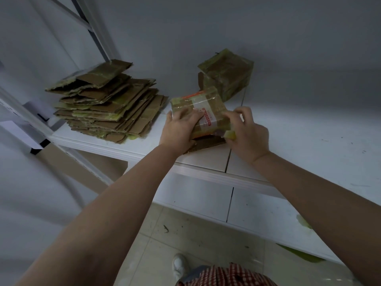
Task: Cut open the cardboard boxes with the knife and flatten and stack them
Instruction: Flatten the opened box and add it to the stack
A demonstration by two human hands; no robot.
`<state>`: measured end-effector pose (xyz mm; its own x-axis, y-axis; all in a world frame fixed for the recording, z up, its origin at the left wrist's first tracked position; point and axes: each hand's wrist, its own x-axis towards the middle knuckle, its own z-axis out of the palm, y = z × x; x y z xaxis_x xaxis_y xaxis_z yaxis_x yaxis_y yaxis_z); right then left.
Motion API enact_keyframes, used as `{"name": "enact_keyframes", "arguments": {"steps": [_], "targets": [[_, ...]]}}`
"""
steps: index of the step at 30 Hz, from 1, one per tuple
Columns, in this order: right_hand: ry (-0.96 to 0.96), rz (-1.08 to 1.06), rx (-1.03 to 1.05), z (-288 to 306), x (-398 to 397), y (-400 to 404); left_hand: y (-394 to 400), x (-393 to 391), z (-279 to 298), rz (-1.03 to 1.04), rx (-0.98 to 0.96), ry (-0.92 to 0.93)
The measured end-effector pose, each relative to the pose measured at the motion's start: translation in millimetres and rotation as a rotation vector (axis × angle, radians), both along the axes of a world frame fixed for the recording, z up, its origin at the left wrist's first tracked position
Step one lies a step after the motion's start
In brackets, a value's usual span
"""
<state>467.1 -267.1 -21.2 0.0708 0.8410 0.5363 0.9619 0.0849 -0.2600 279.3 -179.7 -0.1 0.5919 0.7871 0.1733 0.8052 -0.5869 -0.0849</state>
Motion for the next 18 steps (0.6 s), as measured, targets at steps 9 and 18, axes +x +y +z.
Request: {"name": "enact_keyframes", "arguments": {"steps": [9, 18], "targets": [[-0.172, 0.010, -0.117, 7, -2, 18, -1, 0, 0, -0.084, 0.016, -0.078], [-0.099, 0.017, -0.166, 11, 7, 15, -3, 6, 24, -0.130, -0.128, 0.005]]}}
